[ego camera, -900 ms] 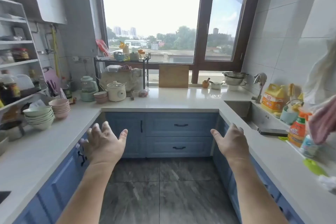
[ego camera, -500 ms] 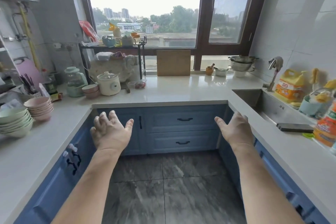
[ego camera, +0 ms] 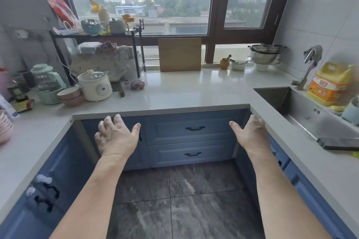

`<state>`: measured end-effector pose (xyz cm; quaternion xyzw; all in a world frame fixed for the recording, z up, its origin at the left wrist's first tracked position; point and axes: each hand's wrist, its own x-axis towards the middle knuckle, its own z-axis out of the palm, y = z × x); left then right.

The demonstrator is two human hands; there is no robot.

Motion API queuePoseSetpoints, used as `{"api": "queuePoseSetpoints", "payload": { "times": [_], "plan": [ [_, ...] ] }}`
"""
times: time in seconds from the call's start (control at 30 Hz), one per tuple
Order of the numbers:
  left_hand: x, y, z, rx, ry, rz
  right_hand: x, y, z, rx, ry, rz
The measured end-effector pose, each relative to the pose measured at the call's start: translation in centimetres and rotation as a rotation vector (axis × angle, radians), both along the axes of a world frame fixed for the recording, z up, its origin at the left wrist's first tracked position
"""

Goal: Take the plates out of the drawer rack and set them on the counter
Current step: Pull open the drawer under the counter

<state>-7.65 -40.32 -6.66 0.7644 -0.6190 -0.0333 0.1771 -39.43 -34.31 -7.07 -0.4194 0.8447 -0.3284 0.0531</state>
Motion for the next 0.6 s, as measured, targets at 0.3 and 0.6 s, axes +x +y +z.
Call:
{"api": "queuePoseSetpoints", "payload": {
  "times": [0.3, 0.6],
  "plan": [
    [-8.8, -16.1, -1.1, 0.043, 0.030, 0.054, -9.6, -17.0, -0.3, 0.013, 0.020, 0.056],
    [-14.5, -26.3, -5.3, 0.044, 0.083, 0.116, -14.3, -29.2, -4.6, 0.085, -0.006, 0.126]
  ]
}}
